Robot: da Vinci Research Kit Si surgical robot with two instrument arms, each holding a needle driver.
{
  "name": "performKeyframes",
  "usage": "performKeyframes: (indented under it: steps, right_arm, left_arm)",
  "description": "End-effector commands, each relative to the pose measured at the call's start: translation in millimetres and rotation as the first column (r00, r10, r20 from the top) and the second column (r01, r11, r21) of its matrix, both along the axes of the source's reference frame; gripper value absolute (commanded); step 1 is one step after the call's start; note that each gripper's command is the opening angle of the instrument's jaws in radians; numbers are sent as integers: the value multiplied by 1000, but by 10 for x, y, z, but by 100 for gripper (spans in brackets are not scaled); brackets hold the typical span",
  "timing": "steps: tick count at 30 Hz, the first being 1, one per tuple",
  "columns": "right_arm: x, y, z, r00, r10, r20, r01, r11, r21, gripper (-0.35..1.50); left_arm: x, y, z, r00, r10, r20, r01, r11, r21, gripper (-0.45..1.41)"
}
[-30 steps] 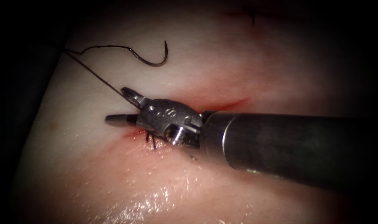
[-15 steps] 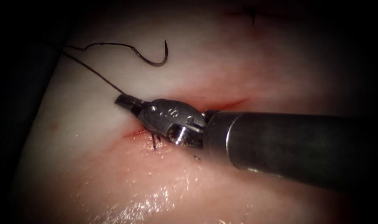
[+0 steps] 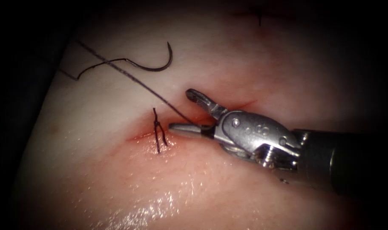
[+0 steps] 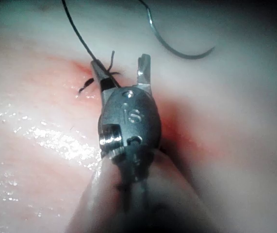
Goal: Wound Closure
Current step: Snip with right blade, then set suture down with left grasper
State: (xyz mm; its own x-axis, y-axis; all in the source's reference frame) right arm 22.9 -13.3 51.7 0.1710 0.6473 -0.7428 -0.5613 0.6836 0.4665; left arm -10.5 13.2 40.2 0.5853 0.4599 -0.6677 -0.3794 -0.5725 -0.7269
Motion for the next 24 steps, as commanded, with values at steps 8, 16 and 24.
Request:
performKeyframes:
  steps: [8,16,24]
  right_arm:
    - [-92,-23,-10,1000,-5,30,6,1000,-9,148]
    - [-166,-31,-13,1000,9,9,-8,999,-43,141]
    - [-239,13,-27,989,-103,103,120,977,-178,138]
  left_arm:
    - [-19,-36,23,998,53,23,-53,999,4,-45]
    - [-50,-125,69,988,156,-21,-157,987,-37,-40]
    - [-99,-228,170,912,369,-181,-384,922,-54,-45]
